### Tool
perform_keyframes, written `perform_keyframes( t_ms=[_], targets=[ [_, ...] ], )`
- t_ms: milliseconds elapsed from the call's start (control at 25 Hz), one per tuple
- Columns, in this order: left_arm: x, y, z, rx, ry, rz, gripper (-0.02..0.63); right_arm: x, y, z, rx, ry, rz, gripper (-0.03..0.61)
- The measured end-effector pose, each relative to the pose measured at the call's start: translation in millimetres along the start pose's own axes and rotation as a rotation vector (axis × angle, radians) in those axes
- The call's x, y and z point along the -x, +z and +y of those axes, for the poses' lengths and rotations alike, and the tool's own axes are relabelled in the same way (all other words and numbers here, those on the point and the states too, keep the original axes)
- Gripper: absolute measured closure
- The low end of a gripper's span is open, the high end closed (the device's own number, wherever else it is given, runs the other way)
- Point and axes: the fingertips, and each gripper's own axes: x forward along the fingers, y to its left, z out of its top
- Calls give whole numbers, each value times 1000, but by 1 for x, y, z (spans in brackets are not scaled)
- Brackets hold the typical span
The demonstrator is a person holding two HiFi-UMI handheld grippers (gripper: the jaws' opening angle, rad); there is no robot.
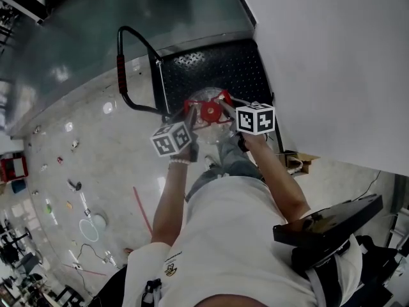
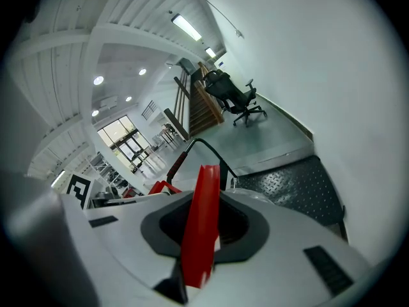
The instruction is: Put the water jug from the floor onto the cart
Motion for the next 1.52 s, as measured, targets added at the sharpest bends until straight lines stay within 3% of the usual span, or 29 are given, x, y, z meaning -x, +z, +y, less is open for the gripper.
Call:
perform_keyframes(
  t_ms=[520,720,920,1080,1520],
  targets=[
    [-127,44,38,54,39,1,551,-89,64,-95,-18,3,112,514],
    [-184,78,48,62,72,-5,551,-123,110,-134,-21,3,138,514],
    [-231,85,76,64,105,-3,551,-166,119,-170,-14,-9,158,514],
    [-282,110,102,62,130,17,551,-213,151,-202,-6,-8,184,514],
    [-327,107,141,62,156,58,551,-260,147,-235,-18,-48,225,514]
  ],
)
